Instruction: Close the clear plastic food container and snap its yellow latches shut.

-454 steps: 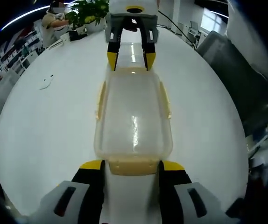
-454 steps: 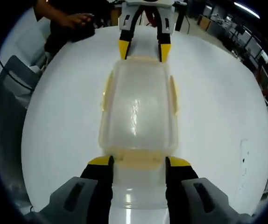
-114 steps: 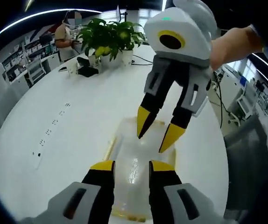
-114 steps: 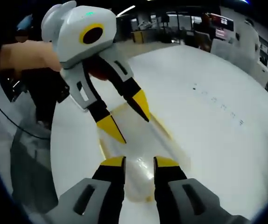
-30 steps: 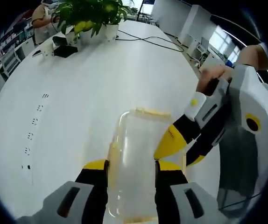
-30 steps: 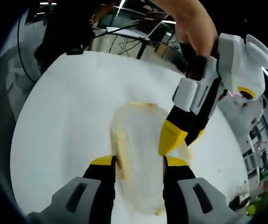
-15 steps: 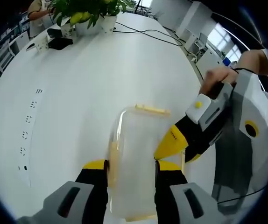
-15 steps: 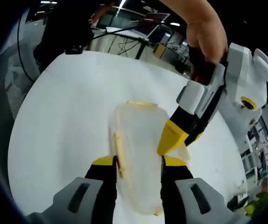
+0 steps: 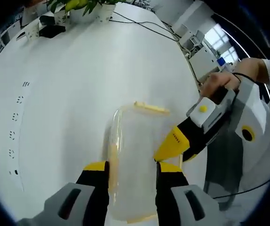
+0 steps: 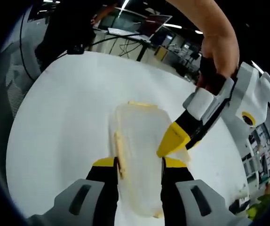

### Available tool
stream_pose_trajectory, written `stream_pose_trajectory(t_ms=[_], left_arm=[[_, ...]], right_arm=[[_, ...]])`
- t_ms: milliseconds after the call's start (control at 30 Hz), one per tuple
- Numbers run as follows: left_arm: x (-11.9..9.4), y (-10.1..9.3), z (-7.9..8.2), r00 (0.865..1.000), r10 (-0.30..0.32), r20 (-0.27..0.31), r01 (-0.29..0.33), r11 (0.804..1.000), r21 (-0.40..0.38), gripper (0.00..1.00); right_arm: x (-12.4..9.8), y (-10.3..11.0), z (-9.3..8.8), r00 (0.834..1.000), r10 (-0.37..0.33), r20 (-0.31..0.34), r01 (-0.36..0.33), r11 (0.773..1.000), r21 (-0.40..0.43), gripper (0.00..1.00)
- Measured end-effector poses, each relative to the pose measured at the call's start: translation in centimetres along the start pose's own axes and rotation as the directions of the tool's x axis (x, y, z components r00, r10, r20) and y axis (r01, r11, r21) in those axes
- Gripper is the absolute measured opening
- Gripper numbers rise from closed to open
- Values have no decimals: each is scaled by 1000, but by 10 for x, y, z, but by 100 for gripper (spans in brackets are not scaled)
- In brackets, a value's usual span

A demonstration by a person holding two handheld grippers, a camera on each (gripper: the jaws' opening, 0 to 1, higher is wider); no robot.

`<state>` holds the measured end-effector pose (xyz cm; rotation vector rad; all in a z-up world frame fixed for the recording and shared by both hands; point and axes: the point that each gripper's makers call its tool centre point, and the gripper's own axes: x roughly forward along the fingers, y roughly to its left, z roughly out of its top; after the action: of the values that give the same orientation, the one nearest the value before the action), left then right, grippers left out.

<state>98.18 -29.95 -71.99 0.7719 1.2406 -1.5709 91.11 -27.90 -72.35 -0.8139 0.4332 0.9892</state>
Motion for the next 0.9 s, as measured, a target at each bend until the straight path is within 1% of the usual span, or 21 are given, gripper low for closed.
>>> stream_pose_trajectory(t_ms=[100, 267, 367, 400, 467, 567, 633, 667, 700, 800, 867, 900], left_arm=[[-2, 0, -2, 1000, -6, 4, 6, 1000, -3, 32], [0, -5, -2, 1000, -7, 11, 7, 1000, -3, 33], [0, -2, -2, 1000, -6, 17, 6, 1000, -5, 34], [2, -5, -2, 1000, -4, 22, 4, 1000, -6, 35], [3, -6, -2, 999, 3, 39, -2, 1000, -12, 37], [2, -6, -1, 996, 27, 86, -25, 999, -31, 38], [2, -7, -2, 992, 66, 110, -57, 995, -85, 38], [3, -9, -2, 990, 73, 118, -65, 995, -73, 39], [2, -10, 1, 984, 96, 147, -88, 994, -59, 39], [0, -15, 1, 974, 137, 183, -128, 990, -65, 40], [-1, -19, 3, 961, 173, 218, -162, 985, -67, 40], [-4, -17, 4, 948, 206, 244, -193, 978, -76, 40]], right_arm=[[1, 1, -1, 1000, 3, 9, -3, 1000, 7, 30], [1, 1, -1, 1000, 2, 16, -2, 1000, 8, 30], [0, 1, -1, 1000, 0, 11, 0, 1000, 2, 31], [0, 1, 0, 1000, -1, 8, 1, 1000, -4, 31], [0, 1, 0, 1000, 1, 9, -1, 1000, -5, 32], [-1, 2, 0, 1000, 8, 11, -8, 1000, -20, 34], [-1, 1, 0, 1000, 16, 10, -16, 1000, -21, 35], [-1, 1, 1, 1000, 19, 5, -19, 1000, -13, 35], [-1, 1, 2, 1000, 20, 2, -20, 1000, -6, 35], [-1, -1, 2, 1000, 20, -18, -20, 999, 29, 38], [-3, -3, 4, 1000, 17, -19, -16, 999, 40, 39], [-4, -5, 4, 1000, 14, -19, -14, 999, 46, 39]])
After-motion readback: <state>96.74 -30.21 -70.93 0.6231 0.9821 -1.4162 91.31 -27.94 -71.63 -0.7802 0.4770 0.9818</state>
